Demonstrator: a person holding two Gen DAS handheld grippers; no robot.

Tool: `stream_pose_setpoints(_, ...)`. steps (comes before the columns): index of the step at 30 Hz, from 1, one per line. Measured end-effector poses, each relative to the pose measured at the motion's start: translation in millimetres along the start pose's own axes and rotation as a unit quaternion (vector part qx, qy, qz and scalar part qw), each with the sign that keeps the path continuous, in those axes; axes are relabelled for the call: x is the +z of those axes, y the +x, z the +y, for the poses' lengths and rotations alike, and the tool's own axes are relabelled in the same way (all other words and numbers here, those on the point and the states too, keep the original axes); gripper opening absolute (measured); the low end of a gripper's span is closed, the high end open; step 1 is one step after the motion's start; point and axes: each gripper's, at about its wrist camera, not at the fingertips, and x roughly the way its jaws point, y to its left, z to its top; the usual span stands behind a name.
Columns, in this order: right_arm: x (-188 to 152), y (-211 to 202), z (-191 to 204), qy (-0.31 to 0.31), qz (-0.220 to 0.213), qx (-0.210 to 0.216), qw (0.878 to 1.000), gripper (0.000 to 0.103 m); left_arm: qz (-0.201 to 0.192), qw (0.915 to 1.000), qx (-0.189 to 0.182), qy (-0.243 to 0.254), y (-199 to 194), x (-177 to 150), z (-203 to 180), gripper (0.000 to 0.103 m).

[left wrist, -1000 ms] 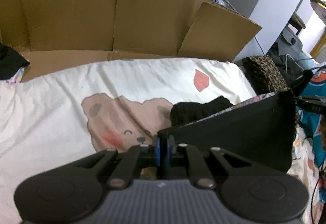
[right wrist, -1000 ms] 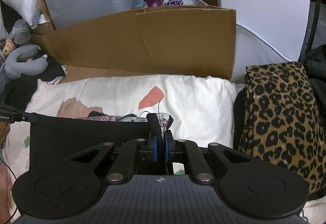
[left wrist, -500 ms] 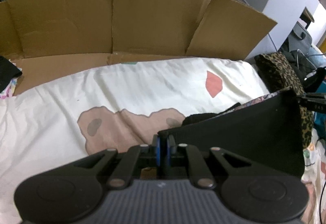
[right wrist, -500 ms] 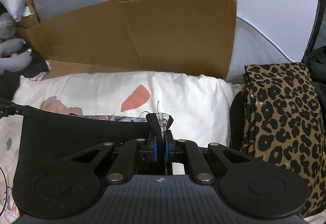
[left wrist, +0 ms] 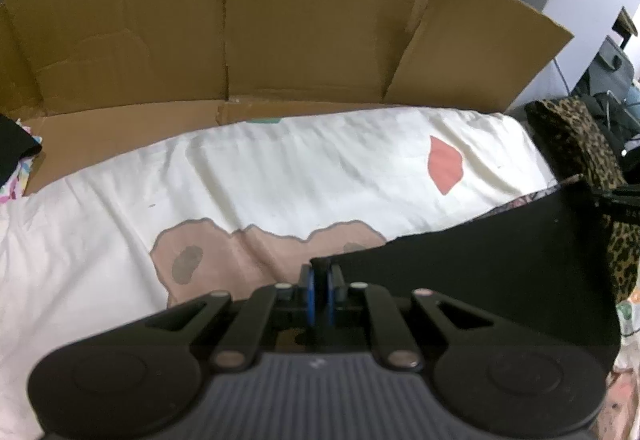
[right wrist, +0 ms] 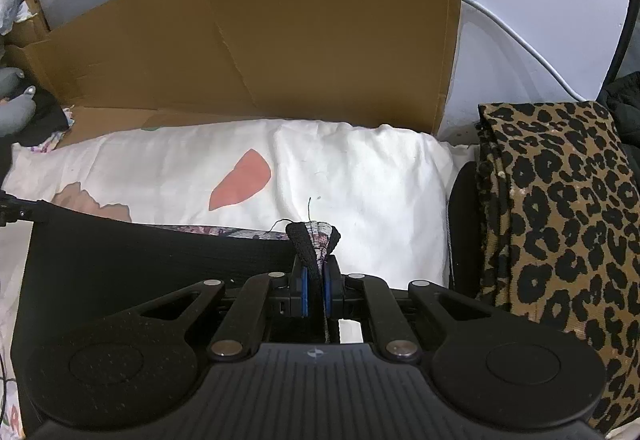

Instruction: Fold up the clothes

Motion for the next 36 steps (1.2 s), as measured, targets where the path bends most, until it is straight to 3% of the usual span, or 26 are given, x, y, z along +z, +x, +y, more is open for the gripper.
stream_pose_setpoints(12,3,33,0,0.007,0.014,-0.010,1.000,0.010,0.024,0.9996,0.013,-0.002,38,-3,5,0.009)
stream_pose_setpoints(15,7,33,0,0.000,0.012,-0.030,0.999,0.021,0.015,0.9995,0.027,-0.005,30,-2,9,0.015)
stream_pose_setpoints(18,14,24,-3,0.012,-0.008,-0.038,0.999,0.022,-0.004,0.9993,0.031,-0.022,17,1,14,0.026)
stream_pose_setpoints(22,13,10,7,0.004,-0.033,-0.014,0.999,0.028,-0.022,0.9993,0.010,-0.027,4,4,9,0.036)
stream_pose_setpoints(30,2,3,46,-0.023,-0.035,0.050,0.998,0.030,-0.027,0.9992,-0.027,-0.004,1,1,-30,0.039)
stream_pose_setpoints(36,1,13,64,-0.014,-0.030,0.058,0.998,0.030,-0.028,0.9986,-0.043,0.011,3,-3,-54,0.040)
